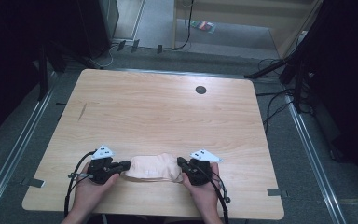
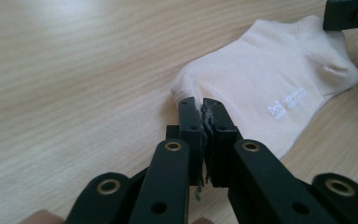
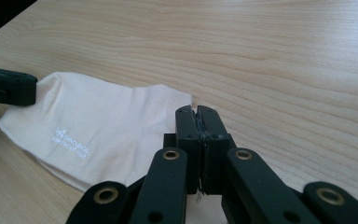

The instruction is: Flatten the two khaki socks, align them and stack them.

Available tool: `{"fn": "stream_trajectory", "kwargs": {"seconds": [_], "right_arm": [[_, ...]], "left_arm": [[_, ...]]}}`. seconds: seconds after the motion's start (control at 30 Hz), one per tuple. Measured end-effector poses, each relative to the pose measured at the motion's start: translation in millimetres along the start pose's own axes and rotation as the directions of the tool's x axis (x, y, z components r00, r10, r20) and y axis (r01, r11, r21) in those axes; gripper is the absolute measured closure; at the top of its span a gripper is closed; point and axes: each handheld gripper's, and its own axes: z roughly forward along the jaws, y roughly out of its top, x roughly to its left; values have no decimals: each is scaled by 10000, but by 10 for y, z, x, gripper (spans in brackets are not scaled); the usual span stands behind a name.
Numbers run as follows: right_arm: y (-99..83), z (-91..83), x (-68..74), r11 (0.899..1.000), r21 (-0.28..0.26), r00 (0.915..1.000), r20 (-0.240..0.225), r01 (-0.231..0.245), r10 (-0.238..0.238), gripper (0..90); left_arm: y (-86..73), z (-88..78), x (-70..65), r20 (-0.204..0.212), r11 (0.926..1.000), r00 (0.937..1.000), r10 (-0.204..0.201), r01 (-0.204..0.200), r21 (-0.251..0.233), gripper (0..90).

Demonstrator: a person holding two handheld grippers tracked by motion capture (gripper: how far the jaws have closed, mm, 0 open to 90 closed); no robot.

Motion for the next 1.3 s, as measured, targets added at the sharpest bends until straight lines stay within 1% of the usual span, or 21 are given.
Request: {"fn": "stream_trajectory", "kwargs": {"seconds": [0.1, 0.17, 0.33, 0.43, 0.47, 0.57, 0.6, 0.67, 0.77, 0.8, 0.83, 0.87, 0.93, 0.97, 1.0, 1.03, 1.07, 1.1, 1.2, 1.23, 1.3], "right_arm": [[16, -23, 20, 9999, -108, 9999, -133, 83, -85, 897], [33, -55, 34, 9996, -259, 9999, -153, 70, -74, 900], [84, -149, 14, 9984, -546, 9992, -386, -153, 132, 900], [121, -235, 3, 9984, -514, 9993, -282, -248, 234, 900], [128, -268, -6, 9984, -500, 9994, -240, -263, 251, 900], [127, -362, -30, 9994, -341, 9999, 158, -21, 27, 900], [122, -392, -43, 9996, -288, 9997, 260, 23, -15, 900], [103, -430, -64, 9998, -219, 9993, 374, 29, -21, 900], [75, -425, -85, 9998, -167, 9995, 299, 58, -53, 900], [48, -388, -82, 9991, -227, 9989, 315, 348, -341, 900], [48, -388, -82, 9991, -227, 9989, 315, 348, -341, 900], [37, -342, -71, 9979, -250, 9975, 388, 597, -587, 900], [30, -317, -68, 9968, -231, 9963, 395, 767, -757, 900], [10, -257, -89, 9965, 208, 9966, 108, 811, -814, 876], [-6, -228, -108, 9966, 494, 9978, -13, 657, -657, 809], [-6, -228, -108, 9966, 494, 9978, -13, 657, -657, 809], [-26, -216, -120, 9971, 571, 9986, 133, 498, -506, 721], [-48, -218, -154, 9989, 397, 9993, 267, 238, -248, 639], [-42, -244, -191, 9991, 370, 9998, 31, -213, 212, 606], [-42, -244, -191, 9991, 370, 9998, 31, -213, 212, 606], [-63, -196, -214, 9942, 788, 9967, -290, -731, 756, 586]], "left_arm": [[11, -58, -8, 44, 9996, 9998, 182, -181, -238, 892], [27, -111, -20, 169, 9979, 9994, 296, -286, -589, 894], [56, -185, -22, 206, 9960, 9992, 328, -309, -842, 895], [76, -232, -4, 161, 9956, 9989, 433, -418, -836, 899], [81, -262, 7, -17, 9953, 9986, 537, -537, -800, 900], [79, -290, 8, -216, 9949, 9975, 670, -684, -741, 900], [80, -301, -5, -254, 9941, 9962, 829, -845, -680, 900], [74, -273, -26, -94, 9935, 9959, 903, -908, -686, 900], [51, -221, -71, -132, 9910, 9940, 1086, -1093, -775, 900], [36, -164, -113, -99, 9893, 9920, 1255, -1259, -735, 897], [36, -164, -113, -99, 9893, 9920, 1255, -1259, -735, 894], [28, -125, -144, 56, 9885, 9900, 1408, -1403, -572, 889], [17, -98, -157, -13, 9873, 9885, 1515, -1514, -479, 879], [-1, -46, -153, -22, 9883, 9887, 1502, -1502, -254, 768], [-12, -15, -145, -41, 9893, 9894, 1454, -1454, -139, 681], [-12, -15, -145, -41, 9893, 9894, 1454, -1454, -139, 623], [-25, 2, -135, -46, 9893, 9894, 1450, -1450, -146, 623], [-21, -7, -122, 35, 9915, 9921, 1252, -1250, -361, 558], [-4, -38, -86, 313, 9938, 9948, 970, -951, -578, 575], [-4, -38, -86, 313, 9938, 9948, 970, -951, -578, 592], [-15, 4, -69, 314, 9954, 9957, 866, -852, -438, 625]]}}
